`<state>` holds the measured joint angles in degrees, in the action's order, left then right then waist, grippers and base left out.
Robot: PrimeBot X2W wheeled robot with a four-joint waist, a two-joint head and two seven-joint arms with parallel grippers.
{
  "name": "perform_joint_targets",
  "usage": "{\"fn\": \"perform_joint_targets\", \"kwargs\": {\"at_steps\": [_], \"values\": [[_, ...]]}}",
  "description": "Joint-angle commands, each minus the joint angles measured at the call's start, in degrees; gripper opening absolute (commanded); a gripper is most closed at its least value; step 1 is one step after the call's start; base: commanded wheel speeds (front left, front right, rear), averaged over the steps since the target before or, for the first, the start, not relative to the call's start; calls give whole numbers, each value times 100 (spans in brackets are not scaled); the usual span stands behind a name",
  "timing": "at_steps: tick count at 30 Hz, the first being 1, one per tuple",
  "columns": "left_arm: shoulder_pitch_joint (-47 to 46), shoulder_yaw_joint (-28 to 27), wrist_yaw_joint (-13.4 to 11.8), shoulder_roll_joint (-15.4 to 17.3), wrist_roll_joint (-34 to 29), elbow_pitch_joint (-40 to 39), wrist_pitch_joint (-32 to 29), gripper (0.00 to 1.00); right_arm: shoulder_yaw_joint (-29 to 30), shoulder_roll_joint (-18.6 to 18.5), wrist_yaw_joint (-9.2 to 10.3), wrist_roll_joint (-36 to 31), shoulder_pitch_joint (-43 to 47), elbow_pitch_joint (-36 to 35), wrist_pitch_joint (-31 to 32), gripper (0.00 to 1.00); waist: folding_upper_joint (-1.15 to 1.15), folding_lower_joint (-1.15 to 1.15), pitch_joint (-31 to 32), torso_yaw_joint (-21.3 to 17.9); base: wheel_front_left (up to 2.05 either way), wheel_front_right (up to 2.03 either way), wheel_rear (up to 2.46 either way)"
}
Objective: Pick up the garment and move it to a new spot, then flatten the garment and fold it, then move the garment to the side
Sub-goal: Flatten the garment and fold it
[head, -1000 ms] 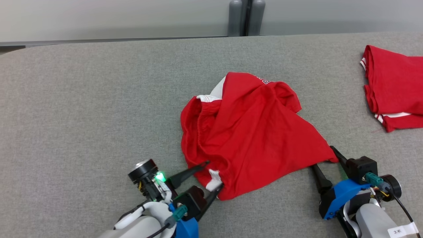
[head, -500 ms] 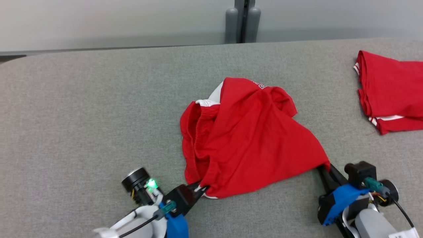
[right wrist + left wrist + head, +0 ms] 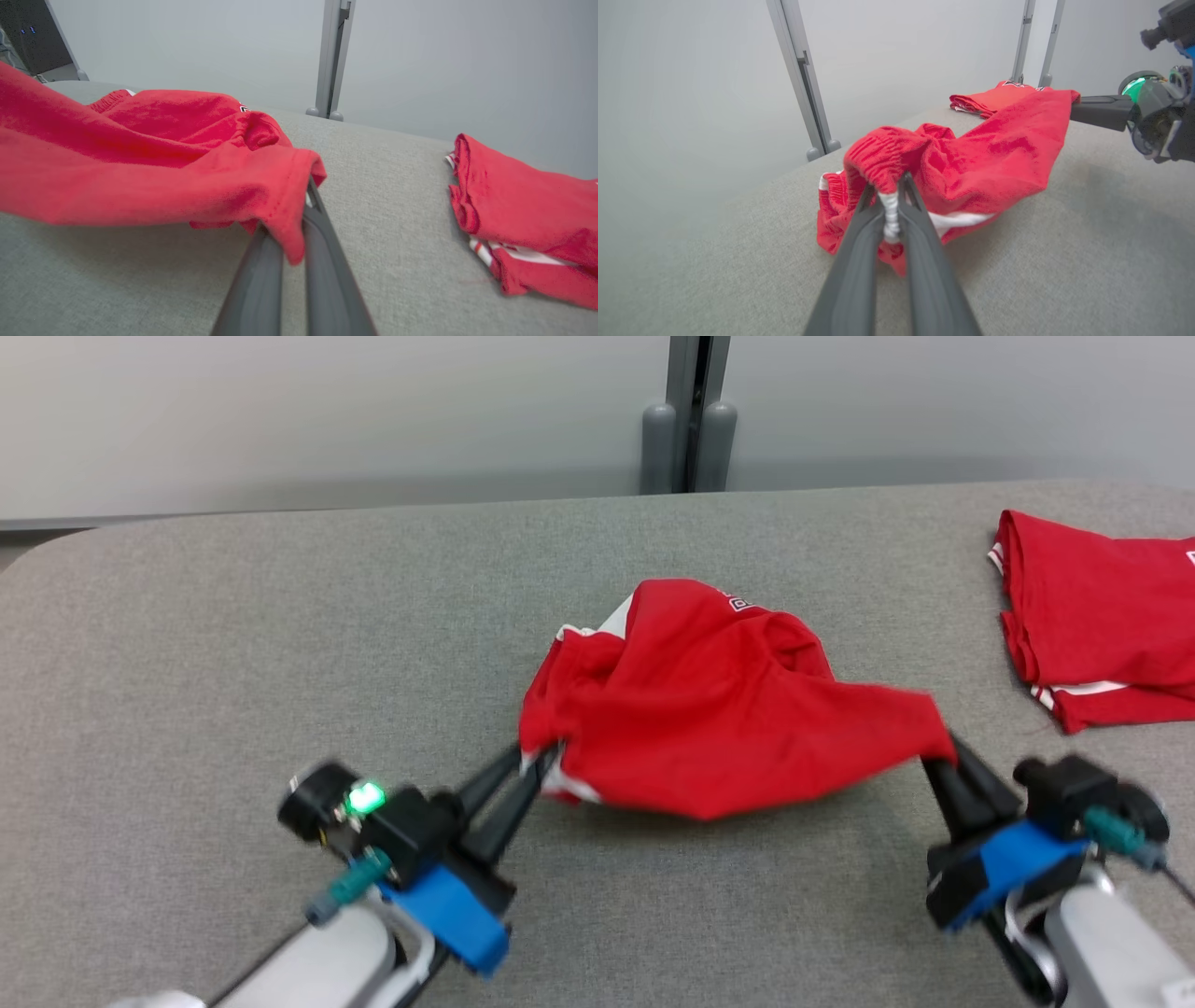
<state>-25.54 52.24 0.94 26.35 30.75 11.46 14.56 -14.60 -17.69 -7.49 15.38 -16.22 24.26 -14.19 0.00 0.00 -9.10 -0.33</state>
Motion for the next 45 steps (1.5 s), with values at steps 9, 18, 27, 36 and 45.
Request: {"fn": "perform_joint_targets", "kwargs": {"at_steps": [9,18,27,36,45], "values": [[-1634,-943,33,-282,241,-162,20,0,-169,-482,-1,293,-1782,-834,697,0,0,0,-655,-45,0,0,0],[-4161,-1682,306,-726,511,955,-196,0,-193,-351,-1,722,-4550,133,1083,0,0,0,-1718,-190,0,0,0],[-6197,-1896,528,-1323,448,2316,-13,0,-118,-181,-1,1083,-6668,1642,866,0,0,0,-2125,-101,0,0,0],[-5858,-1877,612,-1496,361,2923,65,0,-724,-34,-1,1398,-6483,2360,503,0,0,0,-2176,-77,0,0,0],[-3203,-2566,445,-1433,55,2136,67,0,-1557,46,-1,2027,-4707,2419,49,0,0,0,-1901,-141,0,0,0]]}}
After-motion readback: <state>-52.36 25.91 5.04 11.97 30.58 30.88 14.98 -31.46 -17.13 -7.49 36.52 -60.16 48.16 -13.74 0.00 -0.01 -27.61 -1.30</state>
